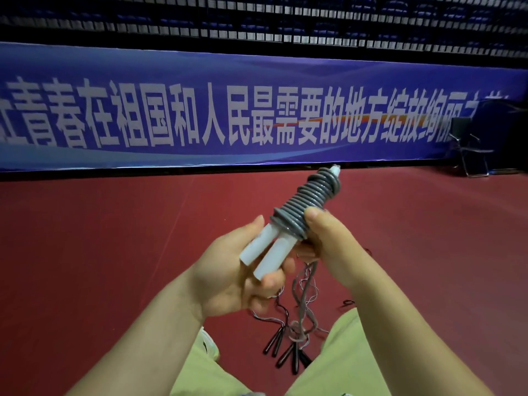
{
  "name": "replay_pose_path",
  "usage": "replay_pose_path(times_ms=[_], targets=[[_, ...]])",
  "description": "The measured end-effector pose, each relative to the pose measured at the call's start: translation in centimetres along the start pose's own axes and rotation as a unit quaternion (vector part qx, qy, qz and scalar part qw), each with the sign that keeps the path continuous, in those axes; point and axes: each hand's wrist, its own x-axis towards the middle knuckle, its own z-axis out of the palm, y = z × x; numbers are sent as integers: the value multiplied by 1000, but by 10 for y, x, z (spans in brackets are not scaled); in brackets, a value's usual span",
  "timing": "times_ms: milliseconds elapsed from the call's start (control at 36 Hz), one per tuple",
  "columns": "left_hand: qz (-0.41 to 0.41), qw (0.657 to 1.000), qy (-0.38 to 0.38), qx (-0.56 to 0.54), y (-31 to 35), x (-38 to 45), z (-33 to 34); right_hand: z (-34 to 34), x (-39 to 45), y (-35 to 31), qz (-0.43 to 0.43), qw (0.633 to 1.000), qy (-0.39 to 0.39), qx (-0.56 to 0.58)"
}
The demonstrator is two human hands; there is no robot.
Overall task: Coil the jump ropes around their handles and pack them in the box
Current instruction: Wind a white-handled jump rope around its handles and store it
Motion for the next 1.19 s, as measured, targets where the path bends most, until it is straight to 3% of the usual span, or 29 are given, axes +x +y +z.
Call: replay_pose_path(times_ms=[111,222,417,611,750,972,1083,1194], targets=[[34,984,148,90,7,7,-7,-11,13,2,39,998,-23,-51],[62,953,238,175,8,10,-9,-18,18,8,53,993,-38,-100],[45,834,358,418,-3,26,-16,-14,18,32,101,979,45,-169],[48,790,377,481,-10,25,-15,-9,15,44,183,966,47,-176],[50,780,380,495,-3,22,-18,-2,15,43,175,955,76,-226],[44,679,366,635,2,16,-9,5,11,35,193,980,45,-10],[17,679,330,655,-3,13,-3,4,13,31,169,984,62,-13],[26,713,335,615,-2,13,-4,-1,14,30,160,985,56,-41]])
